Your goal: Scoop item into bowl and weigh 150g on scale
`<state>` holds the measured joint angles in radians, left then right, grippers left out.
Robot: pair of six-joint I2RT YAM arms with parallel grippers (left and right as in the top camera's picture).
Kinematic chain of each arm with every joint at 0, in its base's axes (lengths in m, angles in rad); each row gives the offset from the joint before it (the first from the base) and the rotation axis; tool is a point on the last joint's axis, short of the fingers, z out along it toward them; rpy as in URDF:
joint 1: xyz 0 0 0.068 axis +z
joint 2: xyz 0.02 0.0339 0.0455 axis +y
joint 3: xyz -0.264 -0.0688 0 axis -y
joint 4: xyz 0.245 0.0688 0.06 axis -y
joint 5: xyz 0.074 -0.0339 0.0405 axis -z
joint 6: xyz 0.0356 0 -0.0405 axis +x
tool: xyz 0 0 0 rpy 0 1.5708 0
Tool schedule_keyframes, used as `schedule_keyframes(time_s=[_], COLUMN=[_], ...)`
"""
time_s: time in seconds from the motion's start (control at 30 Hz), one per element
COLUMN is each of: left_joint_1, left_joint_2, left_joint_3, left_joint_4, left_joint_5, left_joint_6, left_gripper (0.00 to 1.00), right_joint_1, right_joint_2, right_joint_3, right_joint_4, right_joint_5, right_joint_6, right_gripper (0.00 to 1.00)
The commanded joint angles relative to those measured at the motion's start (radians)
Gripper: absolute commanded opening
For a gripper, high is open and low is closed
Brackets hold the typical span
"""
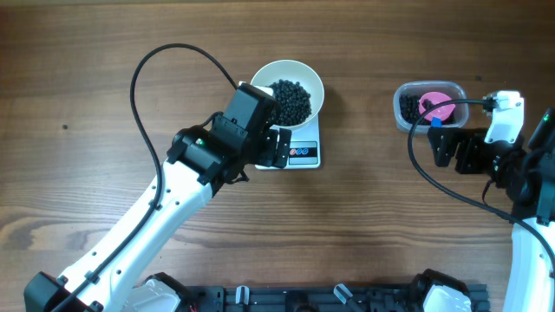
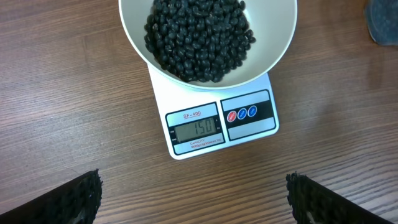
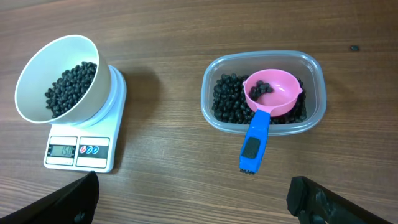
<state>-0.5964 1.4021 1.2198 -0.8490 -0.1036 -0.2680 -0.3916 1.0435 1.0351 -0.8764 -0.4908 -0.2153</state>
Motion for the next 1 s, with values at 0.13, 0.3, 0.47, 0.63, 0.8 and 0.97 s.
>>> schedule_keyframes(time_s=[0.13, 0.3, 0.47, 0.63, 0.8, 0.97], left_joint_1=[-0.004, -0.004, -0.004, -0.004, -0.004, -0.004], left_joint_2=[-0.014, -0.014, -0.014, -0.014, -0.014, -0.014], left_joint_3=[-0.006, -0.006, -0.006, -0.006, -0.006, -0.006], left_joint_4=[0.000, 0.000, 0.000, 0.000, 0.000, 0.000], left_joint_5=[0.008, 0.009, 0.009, 0.008, 0.009, 0.009], left_joint_6=[-0.009, -0.009, -0.009, -0.009, -0.009, -0.009], left_gripper=[1.00, 1.00, 1.00, 1.00, 1.00, 1.00], right_joint_1=[0.000, 0.000, 0.000, 0.000, 0.000, 0.040], right_joint_2=[0.002, 0.002, 0.002, 0.002, 0.002, -0.064], right_joint_3=[-0.004, -0.004, -0.004, -0.004, -0.004, -0.019], right_joint_4=[0.000, 0.000, 0.000, 0.000, 0.000, 0.002], right_joint_5=[-0.023, -0.023, -0.023, -0.023, -0.023, -0.023], right_joint_6=[-0.020, -0.020, -0.020, -0.019, -0.020, -0.076], right_gripper=[1.00, 1.00, 1.00, 1.00, 1.00, 1.00])
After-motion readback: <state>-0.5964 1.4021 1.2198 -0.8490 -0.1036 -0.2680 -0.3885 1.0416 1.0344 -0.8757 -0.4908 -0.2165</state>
